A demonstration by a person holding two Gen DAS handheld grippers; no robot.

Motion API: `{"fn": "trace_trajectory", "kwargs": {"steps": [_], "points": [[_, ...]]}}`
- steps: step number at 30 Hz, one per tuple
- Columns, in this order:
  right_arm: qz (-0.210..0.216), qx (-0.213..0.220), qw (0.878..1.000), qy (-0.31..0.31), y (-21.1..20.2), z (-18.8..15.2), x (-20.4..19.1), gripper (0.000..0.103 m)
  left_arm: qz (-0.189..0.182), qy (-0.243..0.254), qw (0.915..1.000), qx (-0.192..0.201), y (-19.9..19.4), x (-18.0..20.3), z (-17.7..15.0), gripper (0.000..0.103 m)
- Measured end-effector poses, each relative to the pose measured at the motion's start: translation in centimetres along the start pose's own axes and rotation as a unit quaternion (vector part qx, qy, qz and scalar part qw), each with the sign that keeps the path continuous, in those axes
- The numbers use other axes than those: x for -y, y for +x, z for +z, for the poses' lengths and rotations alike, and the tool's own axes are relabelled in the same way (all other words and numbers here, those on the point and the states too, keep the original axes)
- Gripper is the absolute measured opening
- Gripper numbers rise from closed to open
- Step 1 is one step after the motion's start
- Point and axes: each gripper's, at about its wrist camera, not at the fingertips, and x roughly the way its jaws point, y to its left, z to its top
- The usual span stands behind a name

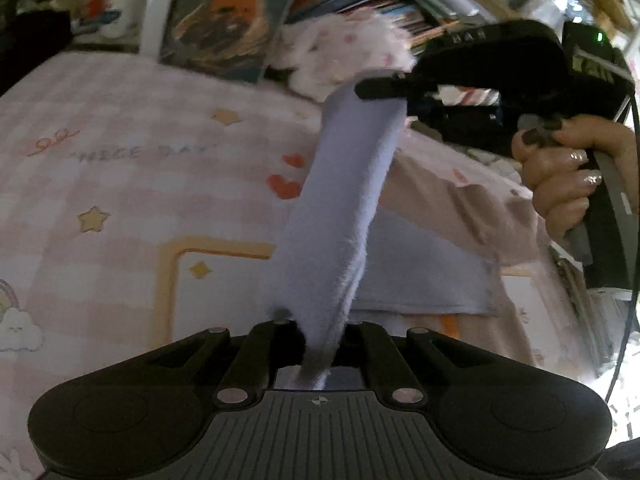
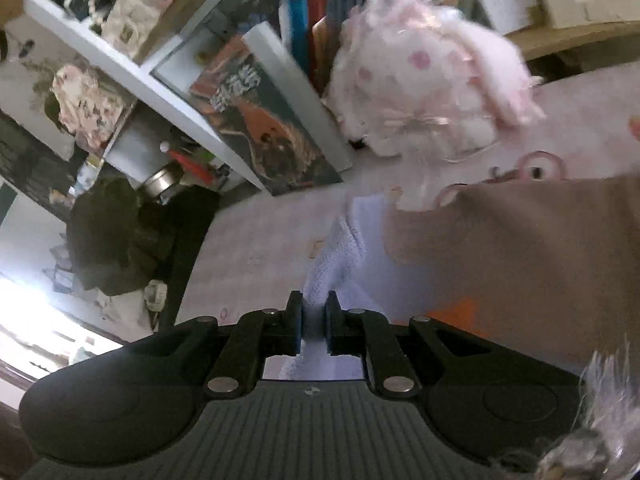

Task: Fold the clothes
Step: 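Lift the sweater with both tools and shake it open in the air, then lower the sweater onto the mat with both tools and release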

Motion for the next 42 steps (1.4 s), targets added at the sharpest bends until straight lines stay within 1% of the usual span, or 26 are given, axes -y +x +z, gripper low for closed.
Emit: {"fn": "trace_trajectory", "kwargs": {"steps": [2, 3, 5, 6, 7, 8, 10, 13, 16, 19, 23, 26, 28, 30, 34, 37, 39, 42], "points": [[-0.005, -0.006, 1.000, -0.021, 1.6, -0.5, -0.9, 0.011, 0.012, 0.008, 0.9998, -0.011, 0.5, -0.7, -0.1, 0.010], [-0.006, -0.012, 0.999, -0.030, 2.3, -0.7, -1.5, 0.015, 0.013, 0.008, 0.9998, -0.012, 0.4, -0.9, -0.3, 0.011], [-0.009, -0.027, 0.999, -0.038, 3.2, -1.2, -2.1, 0.030, 0.011, 0.003, 0.9999, -0.011, 0.3, -1.5, -0.5, 0.012], [-0.009, -0.030, 0.999, -0.041, 3.2, -1.5, -2.2, 0.044, 0.009, -0.002, 0.9999, -0.010, 0.6, -2.0, -0.3, 0.012], [-0.004, -0.026, 0.999, -0.045, 2.7, -1.7, -2.1, 0.046, 0.008, -0.008, 0.9999, -0.009, 0.9, -2.5, 0.0, 0.013], [0.002, -0.021, 0.998, -0.052, 2.0, -1.9, -2.0, 0.046, 0.007, -0.014, 0.9998, -0.007, 0.9, -2.9, 0.0, 0.013], [0.000, -0.018, 0.997, -0.070, 0.3, -2.2, -1.6, 0.046, 0.006, -0.026, 0.9996, -0.002, 0.9, -3.4, 0.1, 0.013], [-0.021, -0.013, 0.995, -0.101, -2.7, -3.3, 0.0, 0.048, 0.008, -0.038, 0.9992, 0.002, 0.9, -3.9, 0.3, 0.013], [-0.077, -0.016, 0.988, -0.136, -5.8, -5.1, 2.6, 0.048, 0.018, -0.040, 0.9990, 0.003, 1.0, -3.8, 0.6, 0.013], [-0.137, -0.017, 0.978, -0.153, -9.1, -7.1, 5.9, 0.048, 0.028, -0.039, 0.9988, 0.009, 0.6, -3.1, 0.4, 0.013], [-0.187, -0.027, 0.968, -0.166, -12.7, -9.5, 10.1, 0.047, 0.051, -0.025, 0.9981, 0.023, -0.4, -1.8, 0.0, 0.014], [-0.216, -0.028, 0.959, -0.180, -14.3, -10.9, 11.9, 0.047, 0.065, -0.024, 0.9968, 0.039, -1.2, -0.7, -0.2, 0.018], [-0.227, -0.027, 0.956, -0.186, -15.0, -11.7, 12.8, 0.047, 0.072, -0.028, 0.9958, 0.049, -1.8, 0.0, -0.5, 0.025], [-0.229, -0.027, 0.955, -0.189, -15.2, -12.4, 13.2, 0.048, 0.079, -0.031, 0.9947, 0.058, -2.3, 0.9, -0.8, 0.026], [-0.234, -0.028, 0.948, -0.216, -15.3, -13.5, 13.4, 0.048, 0.089, -0.038, 0.9927, 0.072, -2.8, 2.4, -1.3, 0.038], [-0.236, -0.037, 0.941, -0.241, -15.3, -14.2, 13.7, 0.048, 0.095, -0.042, 0.9915, 0.079, -3.1, 3.4, -1.7, 0.040], [-0.233, -0.042, 0.938, -0.253, -15.4, -14.6, 13.9, 0.048, 0.103, -0.042, 0.9905, 0.080, -3.2, 4.0, -1.9, 0.041], [-0.225, -0.043, 0.940, -0.255, -15.7, -14.7, 14.2, 0.048, 0.111, -0.046, 0.9892, 0.084, -3.7, 4.7, -2.0, 0.041]]}}
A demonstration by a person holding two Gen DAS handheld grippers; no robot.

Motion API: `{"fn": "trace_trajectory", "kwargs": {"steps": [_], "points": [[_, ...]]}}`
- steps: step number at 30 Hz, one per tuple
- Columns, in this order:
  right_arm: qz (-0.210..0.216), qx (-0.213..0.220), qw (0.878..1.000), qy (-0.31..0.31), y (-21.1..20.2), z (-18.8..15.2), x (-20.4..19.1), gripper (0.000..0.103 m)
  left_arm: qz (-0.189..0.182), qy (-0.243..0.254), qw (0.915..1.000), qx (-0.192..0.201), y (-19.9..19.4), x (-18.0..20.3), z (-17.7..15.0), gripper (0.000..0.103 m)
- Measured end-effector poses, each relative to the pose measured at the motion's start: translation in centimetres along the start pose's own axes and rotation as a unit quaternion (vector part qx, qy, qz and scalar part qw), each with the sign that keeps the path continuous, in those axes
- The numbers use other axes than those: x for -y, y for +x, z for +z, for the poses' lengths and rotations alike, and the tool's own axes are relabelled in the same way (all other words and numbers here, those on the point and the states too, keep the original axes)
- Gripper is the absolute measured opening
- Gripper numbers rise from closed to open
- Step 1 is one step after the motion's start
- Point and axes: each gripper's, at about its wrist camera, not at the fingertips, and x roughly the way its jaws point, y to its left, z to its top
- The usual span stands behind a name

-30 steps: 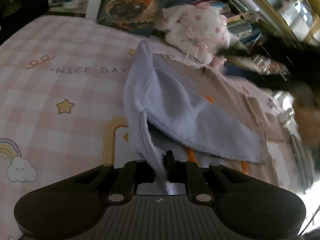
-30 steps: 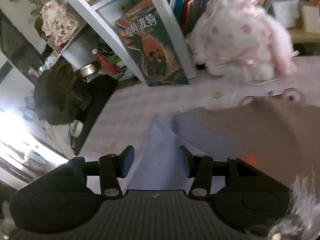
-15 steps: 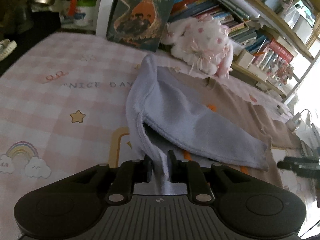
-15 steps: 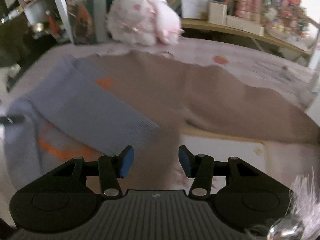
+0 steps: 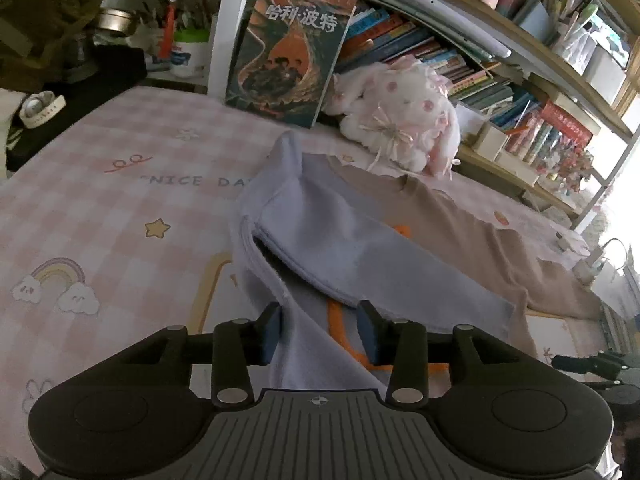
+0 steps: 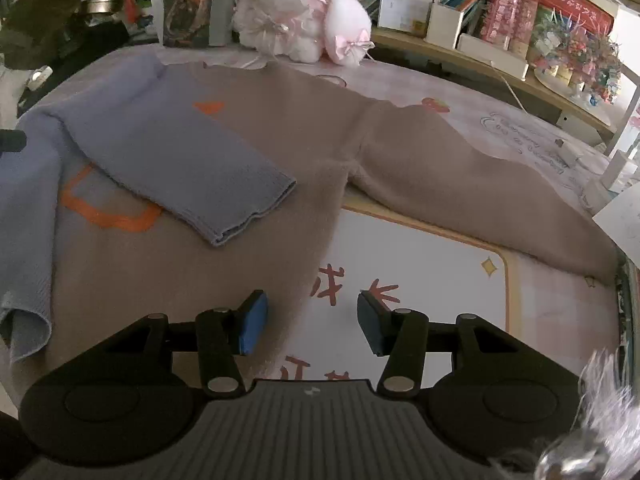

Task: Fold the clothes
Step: 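Lower the sweater onto the mat with both tools and release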

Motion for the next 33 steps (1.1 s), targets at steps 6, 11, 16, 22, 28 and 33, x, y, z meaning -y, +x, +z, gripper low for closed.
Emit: {"fn": "trace_trajectory", "kwargs": {"steps": [6, 11, 16, 22, 28, 33], "points": [[0.015, 0.000, 1.000, 0.002, -0.1, -0.3, 0.4, 0.049, -0.007, -0.002, 0.9998, 0.017, -2.0, 0.9, 0.1, 0.041], [0.018, 0.005, 1.000, 0.003, -0.2, -0.5, 0.6, 0.049, -0.029, -0.017, 0.9994, 0.005, -2.3, 2.2, -0.5, 0.041], [0.026, 0.010, 1.000, 0.008, -0.8, -0.6, 0.7, 0.049, -0.022, -0.017, 0.9991, -0.032, -0.8, 3.7, -2.0, 0.041], [0.046, 0.008, 0.999, 0.008, -1.5, -0.8, 0.4, 0.049, 0.049, 0.038, 0.9970, -0.046, -0.5, 4.4, -2.9, 0.042], [0.064, -0.004, 0.998, -0.007, -1.2, -1.1, -0.5, 0.047, 0.063, -0.047, 0.9958, -0.046, -1.5, -0.1, -2.6, 0.042], [0.071, -0.014, 0.997, -0.005, -1.0, -1.3, -0.6, 0.046, 0.062, -0.092, 0.9928, -0.045, -0.4, -2.8, -3.0, 0.041]]}}
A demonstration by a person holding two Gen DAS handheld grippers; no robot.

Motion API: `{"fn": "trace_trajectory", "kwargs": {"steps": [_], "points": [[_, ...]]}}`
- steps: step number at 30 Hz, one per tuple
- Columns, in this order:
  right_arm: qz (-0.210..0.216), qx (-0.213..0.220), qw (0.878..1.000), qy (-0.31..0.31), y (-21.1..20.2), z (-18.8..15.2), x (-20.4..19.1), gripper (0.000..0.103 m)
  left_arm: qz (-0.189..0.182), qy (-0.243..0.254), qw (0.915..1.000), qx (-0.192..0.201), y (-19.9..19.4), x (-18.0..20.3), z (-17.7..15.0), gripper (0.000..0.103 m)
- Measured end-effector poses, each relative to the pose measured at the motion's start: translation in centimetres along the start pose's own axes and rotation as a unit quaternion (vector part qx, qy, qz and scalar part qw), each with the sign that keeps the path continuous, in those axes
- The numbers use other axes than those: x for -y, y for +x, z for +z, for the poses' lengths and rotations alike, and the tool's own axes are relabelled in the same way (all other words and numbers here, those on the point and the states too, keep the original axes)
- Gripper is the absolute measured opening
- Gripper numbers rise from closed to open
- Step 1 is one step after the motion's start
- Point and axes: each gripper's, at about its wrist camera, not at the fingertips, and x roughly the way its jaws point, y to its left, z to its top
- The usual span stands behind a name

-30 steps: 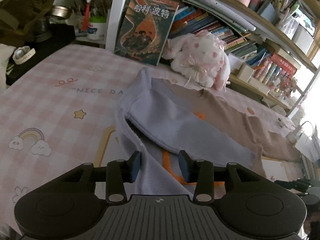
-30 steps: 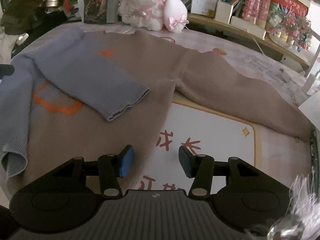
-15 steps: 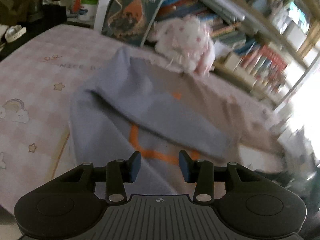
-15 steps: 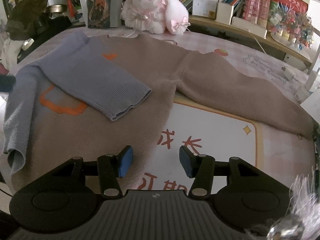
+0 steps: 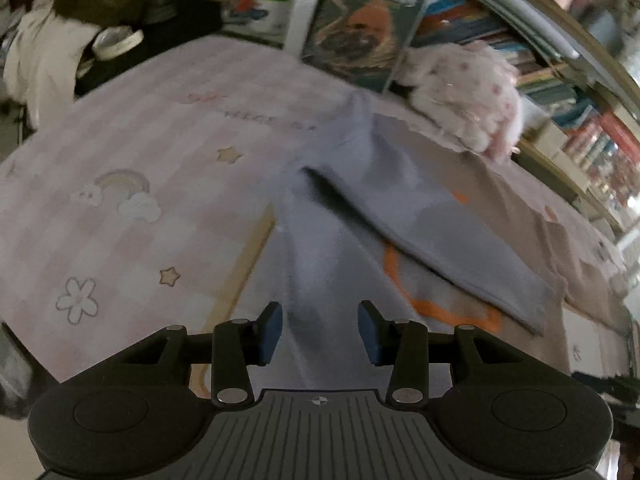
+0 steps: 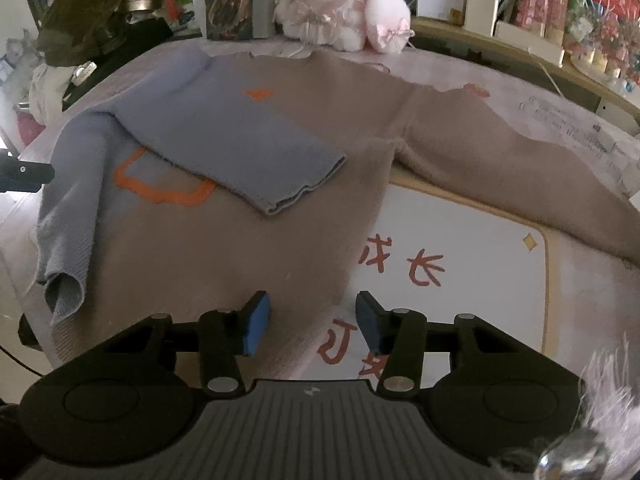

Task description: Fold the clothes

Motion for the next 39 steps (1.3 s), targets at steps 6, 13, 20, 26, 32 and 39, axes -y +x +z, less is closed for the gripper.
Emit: {"fn": "trace_trajectory", "kwargs": {"steps": [6, 13, 20, 26, 32, 39], "points": [[-0.001, -0.001, 1.000, -0.013, 0.0, -0.1, -0.6, 0.031, -0.049, -0.008, 0.9988, -0.004, 0.0, 0.2, 0.2, 0.003], [-0.009, -0.005, 1.000, -0.011, 0.1, 0.2, -1.0, 0.016, 0.037, 0.024, 0.9989, 0.015, -4.1, -3.9, 2.5, 0.004], [-0.005, -0.007, 1.000, -0.010, 0.3, 0.5, -1.4, 0.016, 0.167, 0.232, 0.9580, 0.023, -1.2, 3.1, 0.3, 0.015], [-0.006, -0.006, 1.000, -0.011, 0.2, 0.4, -1.5, 0.014, -0.035, 0.409, 0.9109, 0.041, 1.5, 14.8, -3.0, 0.016], [0.002, -0.009, 1.000, -0.011, 0.0, 0.1, -1.6, 0.011, -0.059, 0.592, 0.8032, 0.035, 6.7, 22.5, -8.6, 0.018], [0.012, -0.005, 1.000, -0.005, -0.4, -0.4, -1.7, 0.011, -0.038, 0.655, 0.7523, 0.055, 7.8, 23.7, -10.5, 0.036]]}}
